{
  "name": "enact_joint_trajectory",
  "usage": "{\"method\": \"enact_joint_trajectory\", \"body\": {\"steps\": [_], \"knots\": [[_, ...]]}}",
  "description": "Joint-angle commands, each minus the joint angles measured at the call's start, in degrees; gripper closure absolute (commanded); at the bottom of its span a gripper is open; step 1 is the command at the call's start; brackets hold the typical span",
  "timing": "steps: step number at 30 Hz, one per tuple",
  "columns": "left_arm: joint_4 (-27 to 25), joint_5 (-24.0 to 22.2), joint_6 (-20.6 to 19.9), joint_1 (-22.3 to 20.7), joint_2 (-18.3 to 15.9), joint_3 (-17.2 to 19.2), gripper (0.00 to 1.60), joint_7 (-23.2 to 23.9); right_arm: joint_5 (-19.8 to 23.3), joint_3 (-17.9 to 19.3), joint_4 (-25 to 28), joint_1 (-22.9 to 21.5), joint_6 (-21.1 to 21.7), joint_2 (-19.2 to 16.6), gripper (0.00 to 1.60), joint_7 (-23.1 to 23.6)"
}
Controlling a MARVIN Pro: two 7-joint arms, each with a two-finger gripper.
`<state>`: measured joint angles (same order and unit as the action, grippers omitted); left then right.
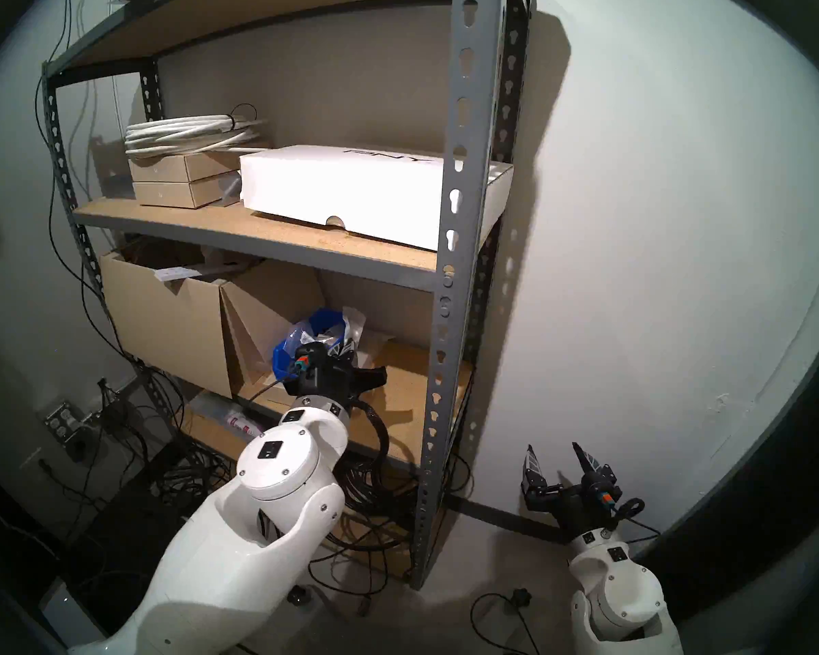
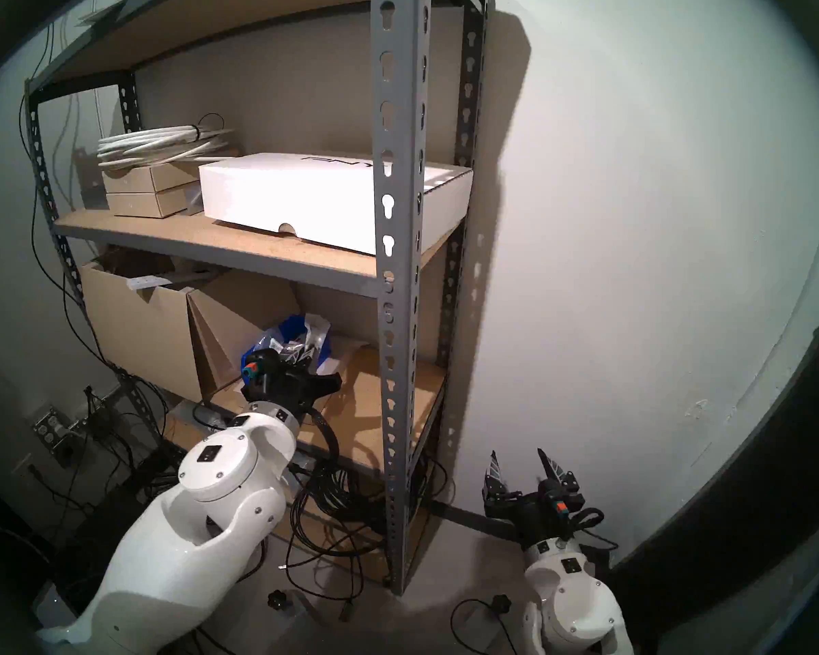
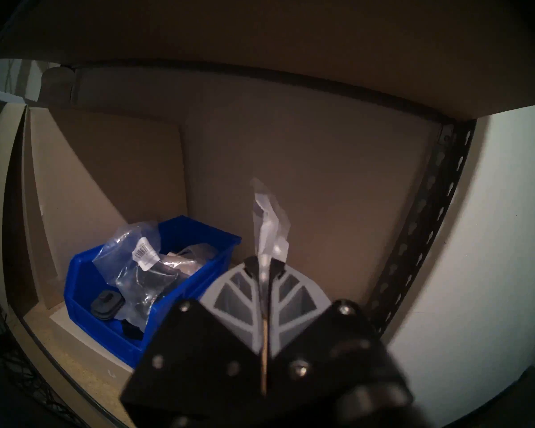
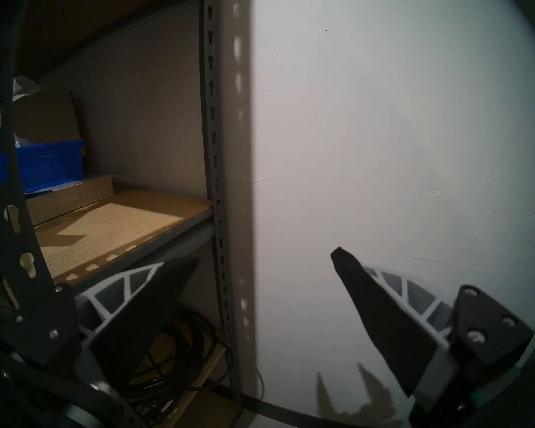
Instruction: Organize the rack shelf by putting things into a case
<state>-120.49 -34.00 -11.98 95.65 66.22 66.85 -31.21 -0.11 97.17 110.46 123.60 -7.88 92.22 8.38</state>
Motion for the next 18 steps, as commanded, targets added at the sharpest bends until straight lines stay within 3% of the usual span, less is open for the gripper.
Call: {"method": "enact_joint_trajectory", "body": {"steps": [1, 18], "knots": [[-1.4, -1.9, 0.0, 0.3, -3.3, 3.3, 1.6, 3.0, 0.0, 0.0, 1.2, -0.1, -0.2, 0.0, 0.0, 0.0], [3.8, -3.3, -0.2, -1.9, -5.7, 6.7, 1.6, 6.3, 0.0, 0.0, 1.2, -0.1, -0.2, 0.0, 0.0, 0.0]]}}
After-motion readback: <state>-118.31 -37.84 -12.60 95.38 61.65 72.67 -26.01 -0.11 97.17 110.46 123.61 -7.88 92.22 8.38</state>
